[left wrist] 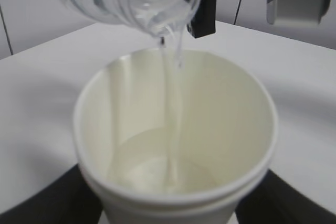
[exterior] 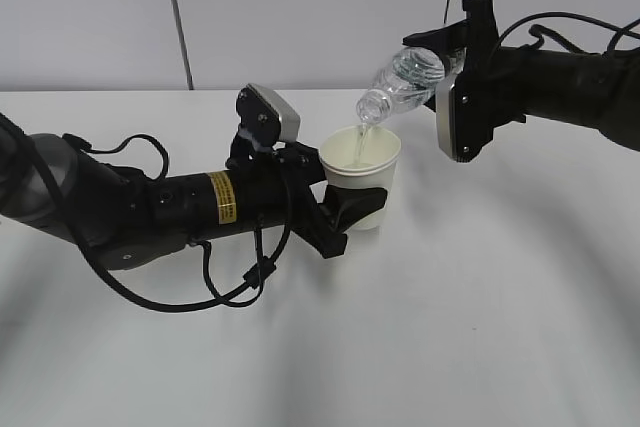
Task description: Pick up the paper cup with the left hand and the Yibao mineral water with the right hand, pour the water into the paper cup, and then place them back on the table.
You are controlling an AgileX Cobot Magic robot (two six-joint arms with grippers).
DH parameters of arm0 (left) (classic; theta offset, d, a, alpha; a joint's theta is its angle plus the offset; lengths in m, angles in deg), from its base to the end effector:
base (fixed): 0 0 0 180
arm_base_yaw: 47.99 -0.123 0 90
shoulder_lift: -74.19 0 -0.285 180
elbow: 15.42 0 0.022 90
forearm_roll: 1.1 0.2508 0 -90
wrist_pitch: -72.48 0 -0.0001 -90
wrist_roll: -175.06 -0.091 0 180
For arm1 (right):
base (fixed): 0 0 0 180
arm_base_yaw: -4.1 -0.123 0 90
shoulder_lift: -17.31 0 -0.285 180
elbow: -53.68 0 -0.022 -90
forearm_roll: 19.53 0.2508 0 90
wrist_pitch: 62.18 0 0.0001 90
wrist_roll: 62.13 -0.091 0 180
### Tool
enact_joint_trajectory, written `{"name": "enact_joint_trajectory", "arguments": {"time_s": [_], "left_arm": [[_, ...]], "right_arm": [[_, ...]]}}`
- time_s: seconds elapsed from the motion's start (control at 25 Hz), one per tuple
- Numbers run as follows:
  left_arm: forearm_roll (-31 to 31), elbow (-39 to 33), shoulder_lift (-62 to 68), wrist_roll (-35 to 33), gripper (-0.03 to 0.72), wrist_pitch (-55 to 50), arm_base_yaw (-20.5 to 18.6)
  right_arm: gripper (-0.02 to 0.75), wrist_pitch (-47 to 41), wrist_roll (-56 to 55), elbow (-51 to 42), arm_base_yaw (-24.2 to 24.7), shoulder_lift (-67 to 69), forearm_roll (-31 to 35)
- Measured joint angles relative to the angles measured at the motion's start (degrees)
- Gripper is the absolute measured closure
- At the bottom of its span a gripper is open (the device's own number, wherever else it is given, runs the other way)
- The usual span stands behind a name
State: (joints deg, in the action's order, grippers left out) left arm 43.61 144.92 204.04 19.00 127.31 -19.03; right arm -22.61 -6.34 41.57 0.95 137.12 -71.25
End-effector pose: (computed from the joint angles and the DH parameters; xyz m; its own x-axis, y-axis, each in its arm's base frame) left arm 0.3255 -0.2399 0.1184 -0.1259 0.1634 -0.9785 0.9009 0.4317 -0.0439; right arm 0.4161 0.0684 0.1989 0.5669 -0.8226 0.0440 -0.1581 -0.1610 -0.9742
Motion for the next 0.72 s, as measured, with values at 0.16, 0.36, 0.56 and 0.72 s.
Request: {"name": "enact_joint_trajectory", "arguments": {"time_s": [0.16, 0.36, 0.56, 0.72], "left_arm": [[0.0, 0.0, 0.0, 0.0, 0.255, -0.04, 0.0], [0.0, 0.0, 0.0, 0.0, 0.255, -0.04, 0.0], [0.0, 0.0, 0.0, 0.0, 0.255, -0.04, 0.0], [0.0, 0.0, 0.0, 0.0, 0.255, -0.11, 0.0]], "right_arm": [[0.248, 0.0, 0.26, 0.0, 0.0, 0.0, 0.0], [0.248, 0.0, 0.57, 0.0, 0.0, 0.0, 0.0], [0.248, 0.0, 0.57, 0.0, 0.0, 0.0, 0.0], [0.248, 0.0, 0.57, 0.0, 0.0, 0.0, 0.0]]}}
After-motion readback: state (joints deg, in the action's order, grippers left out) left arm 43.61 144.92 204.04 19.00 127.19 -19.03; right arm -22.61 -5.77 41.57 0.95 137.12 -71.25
